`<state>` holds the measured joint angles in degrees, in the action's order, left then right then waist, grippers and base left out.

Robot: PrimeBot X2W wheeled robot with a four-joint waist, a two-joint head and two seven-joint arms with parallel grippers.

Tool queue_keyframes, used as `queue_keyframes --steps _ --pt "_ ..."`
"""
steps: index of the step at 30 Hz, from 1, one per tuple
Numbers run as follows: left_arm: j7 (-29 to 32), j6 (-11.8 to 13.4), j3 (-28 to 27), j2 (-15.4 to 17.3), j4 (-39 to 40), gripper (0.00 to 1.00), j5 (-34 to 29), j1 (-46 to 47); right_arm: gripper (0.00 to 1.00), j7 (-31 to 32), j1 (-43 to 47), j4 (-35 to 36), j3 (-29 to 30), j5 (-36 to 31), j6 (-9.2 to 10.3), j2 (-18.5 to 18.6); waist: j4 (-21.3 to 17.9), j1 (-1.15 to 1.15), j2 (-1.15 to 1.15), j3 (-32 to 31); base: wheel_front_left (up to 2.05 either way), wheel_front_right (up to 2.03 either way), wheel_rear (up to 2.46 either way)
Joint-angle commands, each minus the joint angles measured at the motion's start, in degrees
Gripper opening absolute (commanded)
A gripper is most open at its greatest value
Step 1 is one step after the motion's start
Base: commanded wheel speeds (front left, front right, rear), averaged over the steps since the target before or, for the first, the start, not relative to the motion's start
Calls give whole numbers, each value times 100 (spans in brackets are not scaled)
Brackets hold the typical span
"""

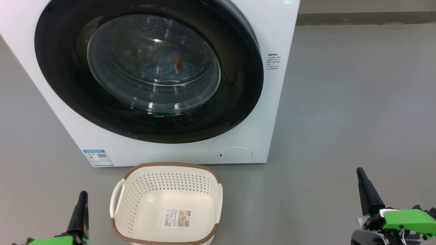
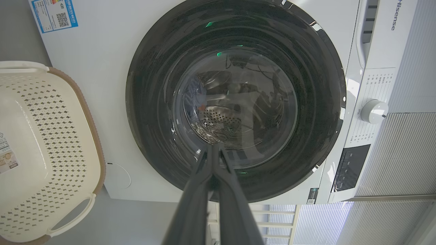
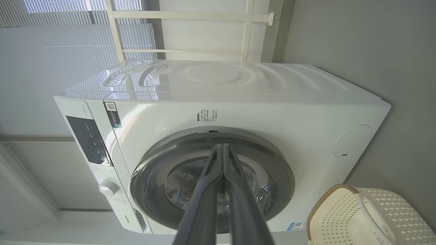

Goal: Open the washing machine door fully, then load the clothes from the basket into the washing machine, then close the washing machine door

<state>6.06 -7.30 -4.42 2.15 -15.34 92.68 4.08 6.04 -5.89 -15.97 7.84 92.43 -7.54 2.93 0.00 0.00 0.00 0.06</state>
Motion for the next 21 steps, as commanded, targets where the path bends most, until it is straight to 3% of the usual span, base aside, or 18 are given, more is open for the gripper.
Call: queue_keyframes --steps 1,21 --pt "33 -19 -199 87 104 0 -42 241 0 42 -61 169 -134 -25 5 3 0 0 0 0 0 0 0" --pt "36 -19 -203 85 104 0 -45 242 0 44 -61 168 -131 -27 5 2 0 0 0 0 0 0 0"
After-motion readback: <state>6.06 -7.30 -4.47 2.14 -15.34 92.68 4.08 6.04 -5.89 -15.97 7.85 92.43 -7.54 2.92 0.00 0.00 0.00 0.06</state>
